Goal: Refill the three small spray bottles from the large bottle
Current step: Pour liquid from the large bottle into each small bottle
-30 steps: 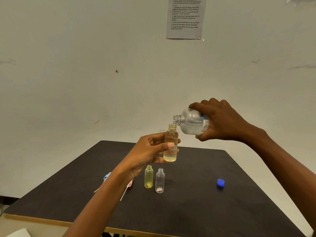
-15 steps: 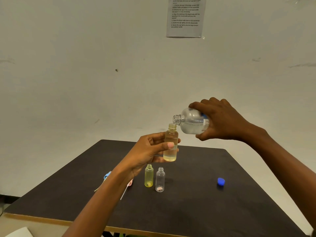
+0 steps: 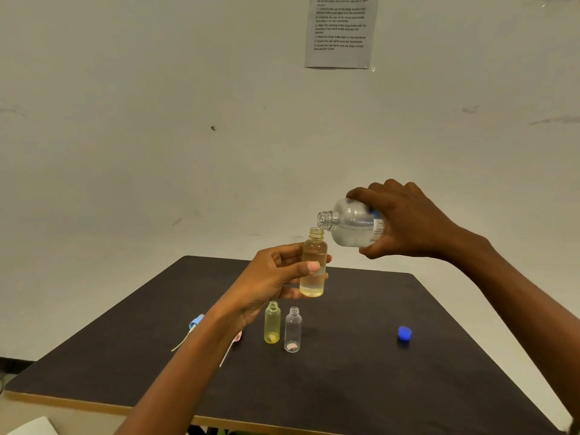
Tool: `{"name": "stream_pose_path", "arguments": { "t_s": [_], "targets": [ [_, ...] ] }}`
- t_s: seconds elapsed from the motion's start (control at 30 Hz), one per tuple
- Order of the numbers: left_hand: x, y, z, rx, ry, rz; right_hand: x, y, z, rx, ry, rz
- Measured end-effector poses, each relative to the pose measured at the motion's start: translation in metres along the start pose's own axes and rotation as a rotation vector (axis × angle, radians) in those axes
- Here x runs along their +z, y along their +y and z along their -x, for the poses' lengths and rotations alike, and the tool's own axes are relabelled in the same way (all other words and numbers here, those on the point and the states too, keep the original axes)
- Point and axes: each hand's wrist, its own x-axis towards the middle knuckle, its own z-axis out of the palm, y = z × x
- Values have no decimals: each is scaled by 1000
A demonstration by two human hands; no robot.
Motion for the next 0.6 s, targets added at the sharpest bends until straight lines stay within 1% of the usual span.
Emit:
{"name": "stream_pose_path", "arguments": {
  "t_s": [0.3,0.6],
  "targets": [
    [1,0,0,3,2,7,3,0,0,0,8,-3],
    [2,-1,-4,-2,12,-1,16,4,5,30,46,-76]
  ]
}}
